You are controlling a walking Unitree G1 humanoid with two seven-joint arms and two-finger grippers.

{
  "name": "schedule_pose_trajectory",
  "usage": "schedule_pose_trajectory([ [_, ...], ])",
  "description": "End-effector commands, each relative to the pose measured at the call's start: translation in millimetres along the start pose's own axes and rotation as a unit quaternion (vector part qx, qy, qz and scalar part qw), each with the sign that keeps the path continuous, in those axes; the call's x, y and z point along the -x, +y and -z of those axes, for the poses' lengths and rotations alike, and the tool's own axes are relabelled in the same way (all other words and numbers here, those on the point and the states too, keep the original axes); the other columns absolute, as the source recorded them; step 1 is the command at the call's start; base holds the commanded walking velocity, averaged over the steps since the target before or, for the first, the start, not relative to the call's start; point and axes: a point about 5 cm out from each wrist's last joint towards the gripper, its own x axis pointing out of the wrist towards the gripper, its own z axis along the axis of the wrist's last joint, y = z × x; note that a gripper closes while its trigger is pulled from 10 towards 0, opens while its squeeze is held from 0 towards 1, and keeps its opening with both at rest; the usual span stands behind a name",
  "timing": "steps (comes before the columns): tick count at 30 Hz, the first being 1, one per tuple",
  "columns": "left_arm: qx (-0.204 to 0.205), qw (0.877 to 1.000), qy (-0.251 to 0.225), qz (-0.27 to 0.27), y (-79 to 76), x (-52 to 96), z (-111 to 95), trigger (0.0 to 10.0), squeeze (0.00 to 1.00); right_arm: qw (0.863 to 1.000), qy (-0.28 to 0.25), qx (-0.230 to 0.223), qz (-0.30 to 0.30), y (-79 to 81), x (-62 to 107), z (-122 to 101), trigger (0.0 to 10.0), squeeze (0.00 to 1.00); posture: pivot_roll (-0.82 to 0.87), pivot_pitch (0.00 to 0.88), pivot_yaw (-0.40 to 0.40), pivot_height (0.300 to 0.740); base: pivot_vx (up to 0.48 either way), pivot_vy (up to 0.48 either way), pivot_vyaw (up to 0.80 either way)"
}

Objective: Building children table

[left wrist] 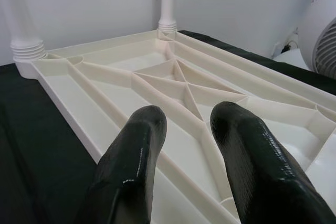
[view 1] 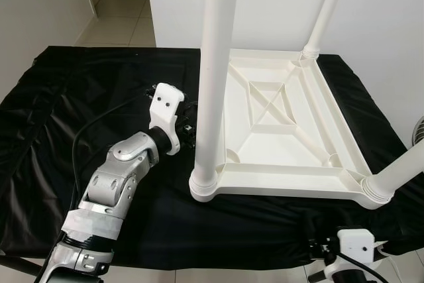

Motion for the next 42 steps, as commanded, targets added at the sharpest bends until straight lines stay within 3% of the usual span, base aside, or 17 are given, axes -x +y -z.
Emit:
schedule_pose_trajectory([
  [1,0.0,0.996,-0.012,0.087,-15.3,-4.6,-6.6,10.0,0.0,0.999,0.02,0.007,0.032,-8.4,4.6,8.1,10.0,0.0,-0.09,0.106,0.044,0.74,0.0,0.0,0.0],
  [7,-0.001,0.996,-0.008,0.089,-17.2,-3.9,-4.4,10.0,0.0,0.999,0.009,0.008,0.043,-10.5,2.4,5.4,10.0,0.0,-0.09,0.109,0.049,0.74,0.0,0.0,0.0],
  [9,-0.002,0.995,-0.012,0.098,-25.0,-4.1,-7.0,10.0,0.0,0.994,-0.013,0.019,0.104,-21.7,-2.4,-9.1,10.0,0.0,-0.08,0.112,0.052,0.74,0.0,0.0,0.0],
  [12,-0.001,0.994,-0.012,0.105,-30.5,-5.6,-7.0,10.0,0.0,0.986,-0.018,0.026,0.161,-24.4,1.8,-17.5,10.0,0.09,-0.08,0.115,0.049,0.74,0.0,0.0,0.0],
  [17,0.001,0.994,-0.012,0.108,-31.5,-5.5,-7.0,10.0,0.0,0.986,-0.021,0.012,0.163,-16.4,5.8,-21.5,10.0,0.09,-0.08,0.119,0.053,0.74,0.0,0.0,0.0],
  [21,0.0,0.994,-0.01,0.108,-29.2,-5.3,-6.7,10.0,0.0,0.982,-0.041,0.001,0.182,-19.5,3.1,-29.2,10.0,0.07,-0.09,0.119,0.056,0.74,0.0,0.0,0.0],
  [30,-0.004,0.994,-0.007,0.11,-28.2,-6.0,-8.0,10.0,0.0,0.964,-0.047,-0.028,0.261,-39.8,-14.7,-38.1,10.0,0.04,-0.09,0.117,0.061,0.74,0.0,0.0,0.0],
  [42,-0.002,0.994,-0.006,0.11,-29.0,-5.3,-7.3,10.0,0.0,0.949,-0.081,-0.068,0.296,-58.2,-45.6,-53.6,10.0,0.0,-0.08,0.116,0.057,0.74,0.0,0.0,0.0],
])
